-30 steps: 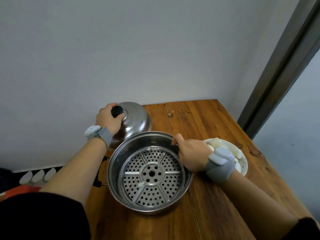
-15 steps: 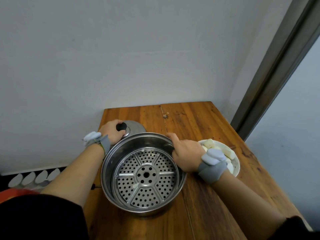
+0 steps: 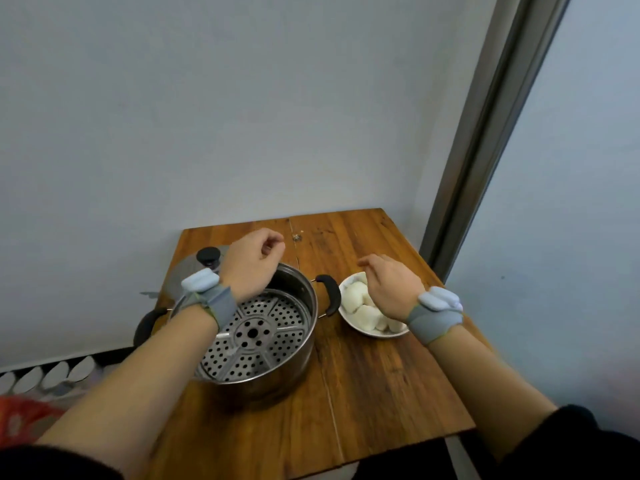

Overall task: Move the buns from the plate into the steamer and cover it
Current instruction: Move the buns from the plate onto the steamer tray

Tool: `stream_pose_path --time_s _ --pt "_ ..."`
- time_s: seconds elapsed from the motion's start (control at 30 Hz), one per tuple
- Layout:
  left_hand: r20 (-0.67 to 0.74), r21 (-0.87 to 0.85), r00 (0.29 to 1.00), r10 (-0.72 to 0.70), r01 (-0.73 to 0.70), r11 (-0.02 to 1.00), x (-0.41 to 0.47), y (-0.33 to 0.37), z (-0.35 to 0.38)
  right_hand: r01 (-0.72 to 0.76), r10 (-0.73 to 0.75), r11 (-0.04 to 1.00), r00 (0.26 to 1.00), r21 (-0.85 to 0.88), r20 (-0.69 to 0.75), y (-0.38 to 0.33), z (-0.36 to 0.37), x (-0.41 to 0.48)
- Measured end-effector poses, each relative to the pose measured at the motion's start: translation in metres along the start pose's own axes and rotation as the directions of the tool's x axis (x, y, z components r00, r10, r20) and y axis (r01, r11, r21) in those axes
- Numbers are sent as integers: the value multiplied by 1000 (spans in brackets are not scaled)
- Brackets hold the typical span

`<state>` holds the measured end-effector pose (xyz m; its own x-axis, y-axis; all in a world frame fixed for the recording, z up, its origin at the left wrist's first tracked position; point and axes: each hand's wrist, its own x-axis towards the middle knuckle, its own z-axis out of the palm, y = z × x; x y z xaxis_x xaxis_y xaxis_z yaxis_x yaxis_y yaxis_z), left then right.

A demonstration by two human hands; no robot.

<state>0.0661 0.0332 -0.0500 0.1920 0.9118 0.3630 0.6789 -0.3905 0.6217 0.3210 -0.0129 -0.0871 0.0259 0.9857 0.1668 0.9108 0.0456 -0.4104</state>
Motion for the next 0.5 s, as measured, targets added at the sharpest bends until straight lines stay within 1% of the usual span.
stream_pose_path --time_s 0.07,0.2,0.3,0.4,0.47,0.5 --pt "17 7 996 85 -85 996 -8 23 13 -51 52 998 998 -26 33 23 -4 -4" --pt "54 -55 984 170 -167 984 -24 63 47 -126 128 992 988 -31 85 69 -6 -19" --pt "109 -117 978 176 -163 980 -38 84 73 -131 134 991 982 -28 135 87 1 -29" --pt "203 -163 966 163 -130 978 -49 95 102 -94 96 995 969 -17 229 97 10 -39" --pt "299 -126 947 118 -83 989 -54 92 123 -70 72 997 960 -17 271 100 15 -45" --pt "350 -72 933 85 -64 995 -56 89 132 -64 67 998 960 -21 273 102 17 -46"
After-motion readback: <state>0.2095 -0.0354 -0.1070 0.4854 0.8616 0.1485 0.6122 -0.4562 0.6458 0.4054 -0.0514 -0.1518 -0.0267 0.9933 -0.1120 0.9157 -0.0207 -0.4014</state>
